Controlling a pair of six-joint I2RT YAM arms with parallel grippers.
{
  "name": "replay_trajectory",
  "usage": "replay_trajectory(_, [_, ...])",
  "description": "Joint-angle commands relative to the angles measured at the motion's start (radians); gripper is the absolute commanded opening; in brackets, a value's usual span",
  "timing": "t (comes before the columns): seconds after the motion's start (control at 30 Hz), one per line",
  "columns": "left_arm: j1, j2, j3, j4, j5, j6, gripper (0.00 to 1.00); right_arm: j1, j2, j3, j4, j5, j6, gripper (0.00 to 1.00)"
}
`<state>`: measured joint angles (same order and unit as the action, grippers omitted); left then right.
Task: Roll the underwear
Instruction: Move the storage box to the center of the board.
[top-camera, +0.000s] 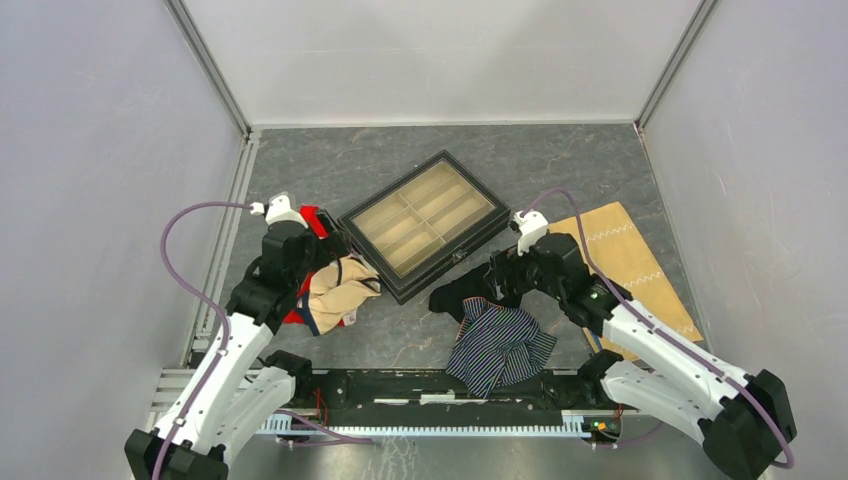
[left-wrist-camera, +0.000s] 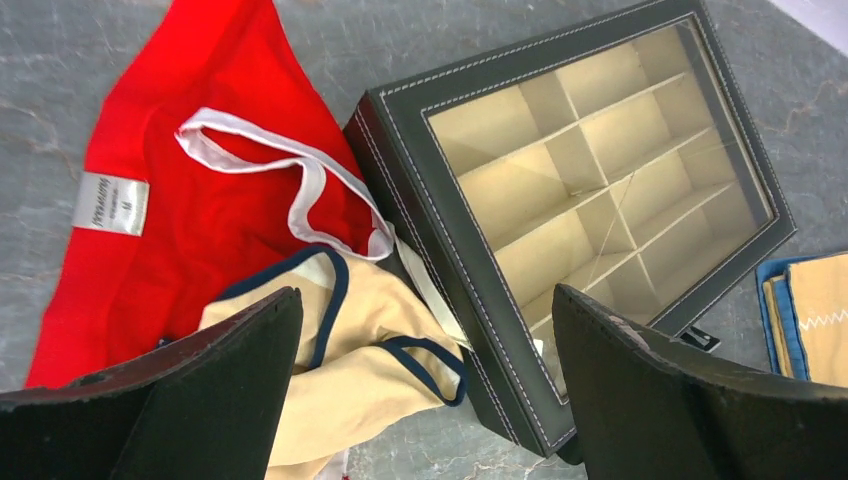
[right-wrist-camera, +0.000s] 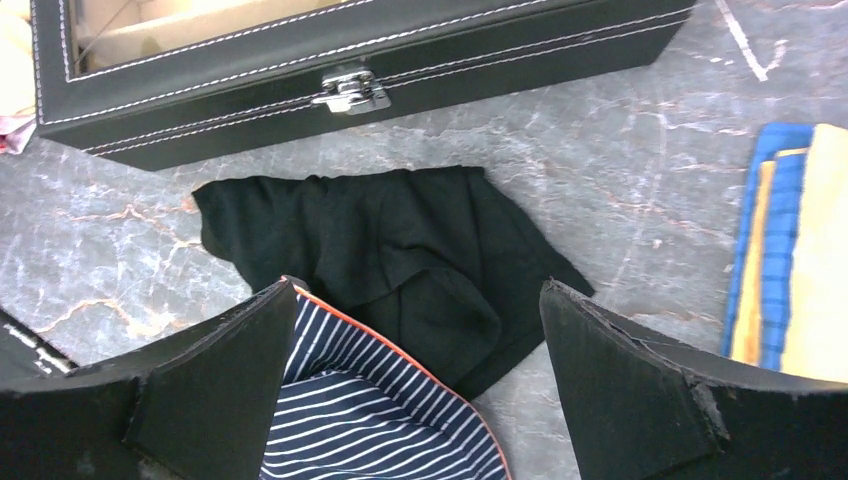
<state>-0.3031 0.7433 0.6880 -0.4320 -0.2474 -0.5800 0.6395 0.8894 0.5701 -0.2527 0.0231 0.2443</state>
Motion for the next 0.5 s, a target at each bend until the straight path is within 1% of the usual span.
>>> replay_trajectory(0.0, [0.003, 0.003, -0.021, 0.067, 0.078, -0.083, 0.99, 0.005, 0.037, -0.005, 0.143, -0.093, 0.040, 0.98])
replay_trajectory(0.1, [0.002, 0.001, -0.036, 0.079, 0.095, -0.094, 0.98, 0.004, 0.041, -0.001, 0.144, -0.056, 0.034, 0.98])
replay_trajectory(0.27, [-0.005, 0.016, -0.094, 0.153, 0.128, -0.141, 0.95, 0.006, 0.024, -0.009, 0.125, -0.005, 0.032, 0.98])
replay_trajectory(0.47, [-0.035, 0.123, -0.125, 0.259, 0.120, -0.172, 0.93, 0.004, -0.027, -0.026, 0.094, 0.033, 0.035, 0.98])
